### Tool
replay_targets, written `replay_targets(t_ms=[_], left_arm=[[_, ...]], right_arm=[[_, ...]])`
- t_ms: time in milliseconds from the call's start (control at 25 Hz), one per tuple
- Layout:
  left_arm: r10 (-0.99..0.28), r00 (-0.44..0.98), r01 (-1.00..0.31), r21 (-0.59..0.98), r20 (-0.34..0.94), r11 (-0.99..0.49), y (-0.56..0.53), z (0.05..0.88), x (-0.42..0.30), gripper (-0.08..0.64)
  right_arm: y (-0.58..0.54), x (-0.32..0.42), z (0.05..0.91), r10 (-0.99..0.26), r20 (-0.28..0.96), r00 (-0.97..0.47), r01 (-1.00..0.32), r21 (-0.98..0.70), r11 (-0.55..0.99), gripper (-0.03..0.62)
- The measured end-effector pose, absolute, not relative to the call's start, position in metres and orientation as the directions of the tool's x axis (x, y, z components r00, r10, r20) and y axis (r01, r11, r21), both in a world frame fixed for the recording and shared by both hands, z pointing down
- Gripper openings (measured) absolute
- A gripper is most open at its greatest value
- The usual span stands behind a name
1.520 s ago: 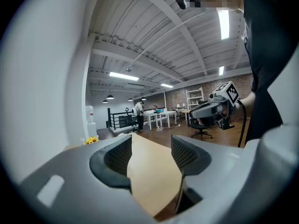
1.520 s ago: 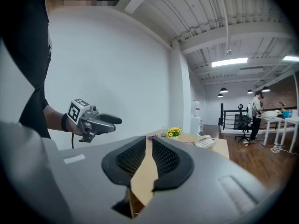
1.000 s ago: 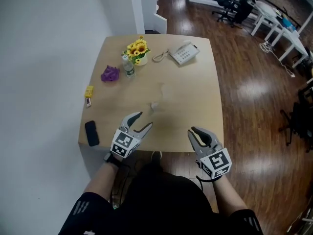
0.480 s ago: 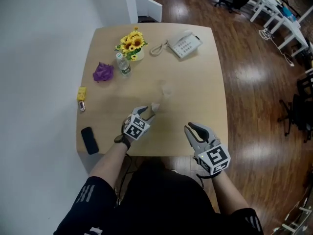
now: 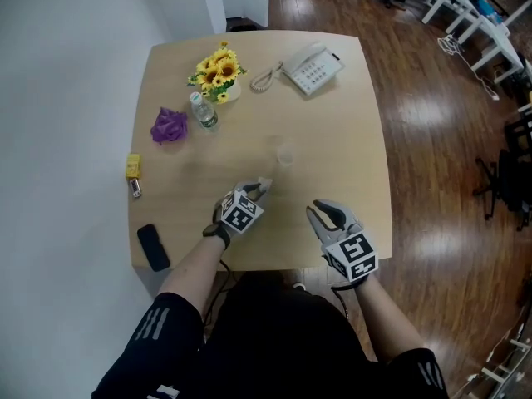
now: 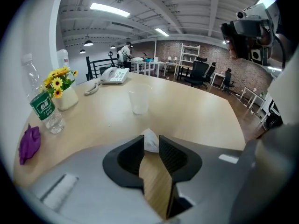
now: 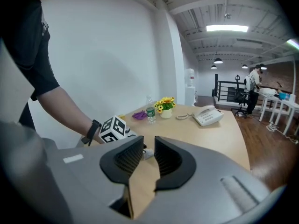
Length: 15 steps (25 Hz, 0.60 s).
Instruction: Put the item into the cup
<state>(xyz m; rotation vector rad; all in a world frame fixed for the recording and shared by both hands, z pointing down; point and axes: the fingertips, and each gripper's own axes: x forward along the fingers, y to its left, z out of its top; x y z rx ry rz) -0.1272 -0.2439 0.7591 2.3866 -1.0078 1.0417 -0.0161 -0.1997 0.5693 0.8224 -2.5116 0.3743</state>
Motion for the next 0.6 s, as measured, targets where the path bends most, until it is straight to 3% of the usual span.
replay_targets(t_ms=[160, 280, 600], left_arm=[[-0.446, 0.471, -0.717, 0.036, 0.761, -0.696, -0.246, 0.766, -0.129, 0.081], [-0.436, 0.474, -0.712, 0.043, 0.765, -0.701, -0.245, 0.768, -0.129, 0.003], [-0.543, 0.515, -0.734, 0.014, 0.664, -0.679, -0.263, 0.718, -0.133, 0.002]], right_arm=[[-0.205, -0.023, 0.570, -0.478, 0.512, -0.714, -0.615, -0.133, 0.777, 0.087], [-0.207, -0.023, 0.572, -0.482, 0.510, -0.713, -0.620, -0.136, 0.773, 0.087], [-0.209, -0.010, 0.565, -0.516, 0.500, -0.695, -0.652, -0.137, 0.746, 0.087]])
